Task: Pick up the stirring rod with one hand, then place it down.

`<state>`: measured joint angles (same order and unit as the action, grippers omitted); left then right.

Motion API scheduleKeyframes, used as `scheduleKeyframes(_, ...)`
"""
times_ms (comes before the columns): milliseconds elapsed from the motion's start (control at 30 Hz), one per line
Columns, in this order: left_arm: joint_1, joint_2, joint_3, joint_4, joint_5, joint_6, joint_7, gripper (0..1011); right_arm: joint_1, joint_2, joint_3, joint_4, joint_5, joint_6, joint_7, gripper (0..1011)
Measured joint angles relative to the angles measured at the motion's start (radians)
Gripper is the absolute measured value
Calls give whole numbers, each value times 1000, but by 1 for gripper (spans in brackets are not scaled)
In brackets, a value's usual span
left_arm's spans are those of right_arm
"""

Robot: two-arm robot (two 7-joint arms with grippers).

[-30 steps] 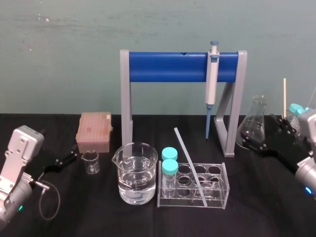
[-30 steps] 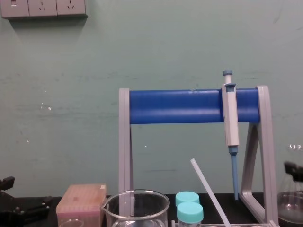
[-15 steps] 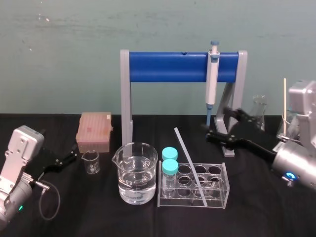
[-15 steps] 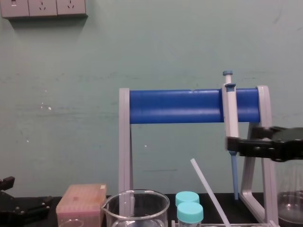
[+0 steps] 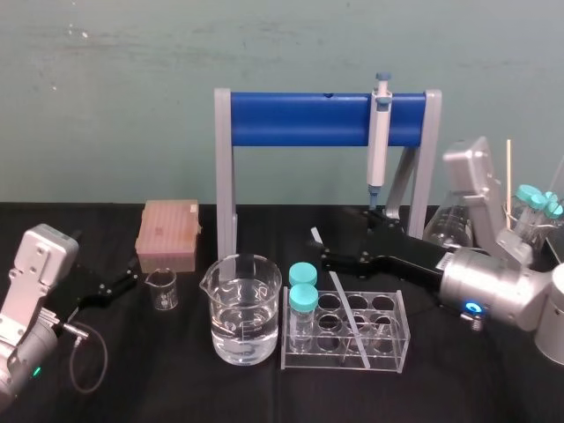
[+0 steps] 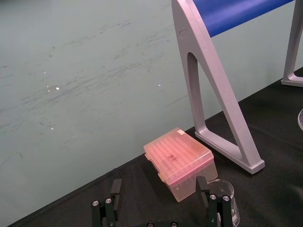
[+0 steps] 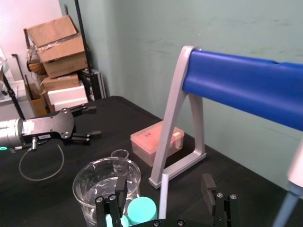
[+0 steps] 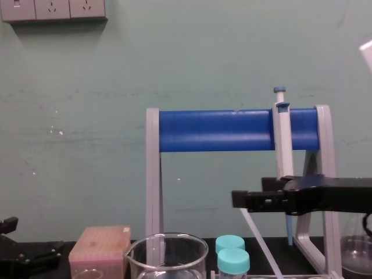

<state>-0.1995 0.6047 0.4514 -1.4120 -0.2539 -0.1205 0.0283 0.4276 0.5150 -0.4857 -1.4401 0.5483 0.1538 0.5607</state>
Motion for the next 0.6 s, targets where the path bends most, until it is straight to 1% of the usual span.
scheduleKeyframes(33, 0, 0, 0, 0, 0, 0, 0, 1000, 10, -7, -8, 7, -2, 12, 0, 1003)
scheduleKeyframes(267, 0, 0, 0, 0, 0, 0, 0, 1000, 43, -33, -37, 43, -7, 50, -2, 1003)
scheduleKeyframes(600, 0, 0, 0, 0, 0, 0, 0, 1000, 64, -52, -61, 80, -16, 95, -25, 1003)
